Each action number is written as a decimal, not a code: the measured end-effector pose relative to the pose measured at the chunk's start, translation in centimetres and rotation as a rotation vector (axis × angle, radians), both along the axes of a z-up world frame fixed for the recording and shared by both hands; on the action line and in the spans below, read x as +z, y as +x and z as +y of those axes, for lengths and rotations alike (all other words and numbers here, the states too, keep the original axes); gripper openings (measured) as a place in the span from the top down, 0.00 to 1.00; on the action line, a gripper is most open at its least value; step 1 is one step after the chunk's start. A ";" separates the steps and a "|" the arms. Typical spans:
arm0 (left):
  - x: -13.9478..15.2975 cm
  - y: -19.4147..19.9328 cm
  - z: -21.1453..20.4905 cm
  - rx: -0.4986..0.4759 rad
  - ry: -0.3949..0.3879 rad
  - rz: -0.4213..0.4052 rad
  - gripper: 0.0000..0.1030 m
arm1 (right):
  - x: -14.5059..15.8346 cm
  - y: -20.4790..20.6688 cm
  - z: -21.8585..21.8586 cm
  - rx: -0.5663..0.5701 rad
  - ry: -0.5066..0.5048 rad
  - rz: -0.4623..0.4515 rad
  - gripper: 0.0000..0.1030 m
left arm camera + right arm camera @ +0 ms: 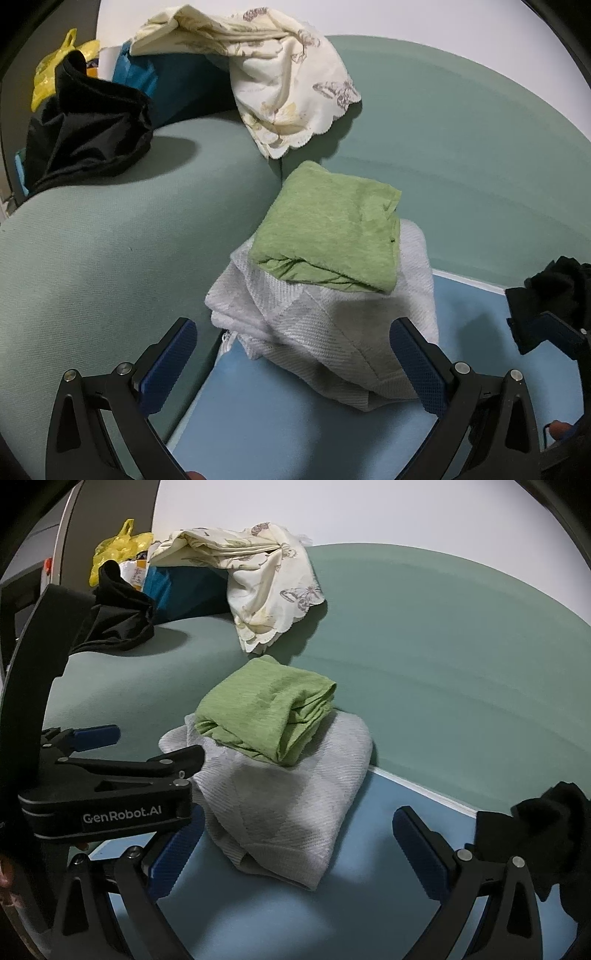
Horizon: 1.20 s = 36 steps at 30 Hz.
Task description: Fold clothes
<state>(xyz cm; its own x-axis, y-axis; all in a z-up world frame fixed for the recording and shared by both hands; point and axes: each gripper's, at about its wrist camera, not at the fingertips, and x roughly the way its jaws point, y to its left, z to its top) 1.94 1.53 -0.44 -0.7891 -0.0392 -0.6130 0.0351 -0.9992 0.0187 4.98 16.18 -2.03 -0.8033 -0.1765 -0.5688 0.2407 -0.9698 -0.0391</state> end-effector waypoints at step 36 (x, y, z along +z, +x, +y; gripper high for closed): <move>8.6 27.0 27.9 -0.670 0.250 0.018 0.00 | 5.4 33.8 27.9 -0.677 -0.018 -0.039 0.00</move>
